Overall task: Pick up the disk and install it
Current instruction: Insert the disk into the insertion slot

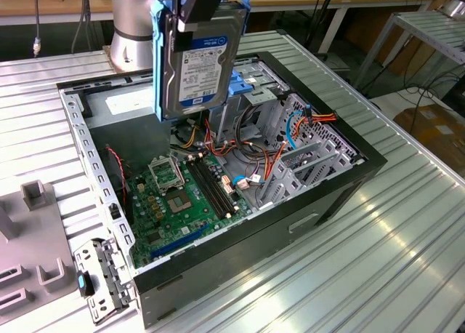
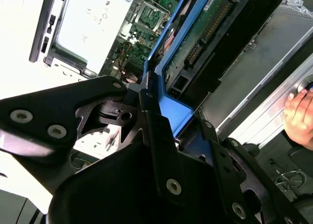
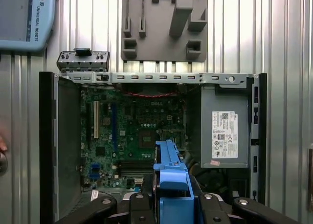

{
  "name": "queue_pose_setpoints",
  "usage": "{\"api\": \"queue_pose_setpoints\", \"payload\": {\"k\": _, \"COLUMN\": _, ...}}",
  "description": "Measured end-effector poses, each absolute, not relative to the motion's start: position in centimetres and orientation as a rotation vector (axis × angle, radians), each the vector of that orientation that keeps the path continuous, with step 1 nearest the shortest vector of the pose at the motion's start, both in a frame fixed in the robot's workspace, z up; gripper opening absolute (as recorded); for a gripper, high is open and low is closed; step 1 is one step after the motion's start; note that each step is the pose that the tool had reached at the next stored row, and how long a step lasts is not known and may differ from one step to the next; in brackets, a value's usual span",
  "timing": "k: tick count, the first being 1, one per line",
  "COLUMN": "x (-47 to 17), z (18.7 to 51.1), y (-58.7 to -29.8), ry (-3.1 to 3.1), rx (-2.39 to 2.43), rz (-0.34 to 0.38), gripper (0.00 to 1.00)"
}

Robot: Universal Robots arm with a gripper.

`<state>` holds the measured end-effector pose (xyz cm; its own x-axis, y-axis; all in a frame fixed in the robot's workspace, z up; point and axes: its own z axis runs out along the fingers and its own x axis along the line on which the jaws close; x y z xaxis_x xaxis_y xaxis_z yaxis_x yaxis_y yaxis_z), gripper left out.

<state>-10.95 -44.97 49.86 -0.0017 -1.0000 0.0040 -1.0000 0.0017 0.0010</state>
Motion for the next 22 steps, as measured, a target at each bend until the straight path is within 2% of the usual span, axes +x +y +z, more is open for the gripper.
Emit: {"api": "queue_pose_setpoints", "payload": {"k": 22, "x": -10.6, "z": 49.8, "y": -47.2, "ry": -2.221, "rx": 2.217, "rz": 0.003, "gripper": 0.37}}
